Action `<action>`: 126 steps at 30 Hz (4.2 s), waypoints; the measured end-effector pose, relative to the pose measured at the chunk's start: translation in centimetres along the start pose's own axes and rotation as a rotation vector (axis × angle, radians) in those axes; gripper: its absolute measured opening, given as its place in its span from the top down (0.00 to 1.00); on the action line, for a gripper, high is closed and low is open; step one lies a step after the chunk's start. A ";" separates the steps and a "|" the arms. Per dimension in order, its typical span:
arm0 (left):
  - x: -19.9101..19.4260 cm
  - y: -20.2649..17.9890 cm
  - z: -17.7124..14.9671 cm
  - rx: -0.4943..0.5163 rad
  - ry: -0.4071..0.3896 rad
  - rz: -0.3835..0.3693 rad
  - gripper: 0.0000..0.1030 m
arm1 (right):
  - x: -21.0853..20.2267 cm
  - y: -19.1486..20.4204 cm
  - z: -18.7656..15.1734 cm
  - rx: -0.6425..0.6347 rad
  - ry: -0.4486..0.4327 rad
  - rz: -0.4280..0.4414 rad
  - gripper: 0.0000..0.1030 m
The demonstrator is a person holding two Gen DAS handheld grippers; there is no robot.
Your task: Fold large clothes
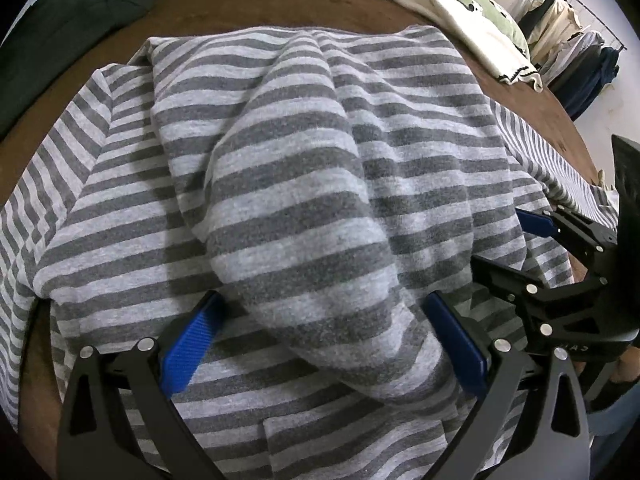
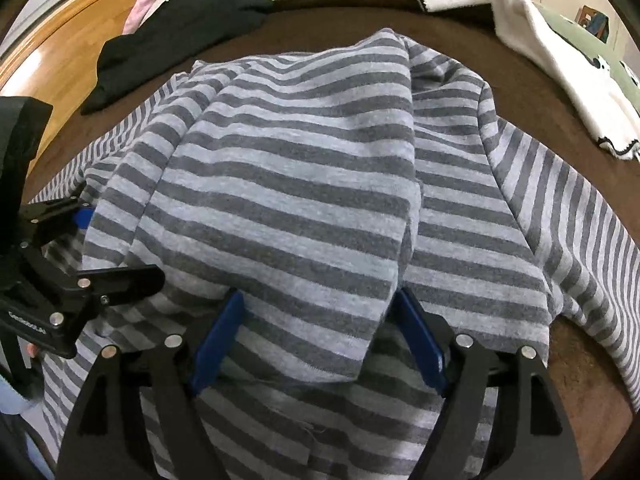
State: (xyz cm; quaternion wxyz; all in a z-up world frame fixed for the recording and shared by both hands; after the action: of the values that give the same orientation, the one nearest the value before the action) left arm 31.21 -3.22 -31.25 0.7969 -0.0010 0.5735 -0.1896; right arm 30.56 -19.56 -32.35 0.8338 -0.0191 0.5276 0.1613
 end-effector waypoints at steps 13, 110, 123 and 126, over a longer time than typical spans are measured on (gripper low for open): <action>-5.4 -5.2 3.6 0.113 -0.071 0.002 0.06 | -9.9 -4.4 0.0 0.145 -0.163 0.008 0.24; -6.3 -13.8 7.5 0.153 -0.297 0.055 0.06 | -39.7 -13.6 8.8 0.126 -0.762 -0.205 0.91; -14.2 2.7 0.5 -0.002 -0.324 0.233 0.06 | -28.6 8.5 18.2 -0.052 -0.653 0.043 0.91; -15.2 5.9 -1.9 -0.039 -0.315 0.278 0.06 | -22.2 13.2 18.0 -0.051 -0.569 0.105 0.91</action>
State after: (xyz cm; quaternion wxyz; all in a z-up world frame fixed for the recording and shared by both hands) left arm 27.15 7.27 -19.30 0.8952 0.0333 0.4398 -0.0641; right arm 33.74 -8.94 -2.88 0.9381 0.0333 0.2684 0.2164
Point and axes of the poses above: each gripper's, at about its wrist camera, not at the fingertips, and x roughly the way its jaws point, y to its left, z to its top, the point moved 4 cm from there along x, roughly the way its jaws point, and after that the axes turned 1 degree about y, right-handed, at the moved point
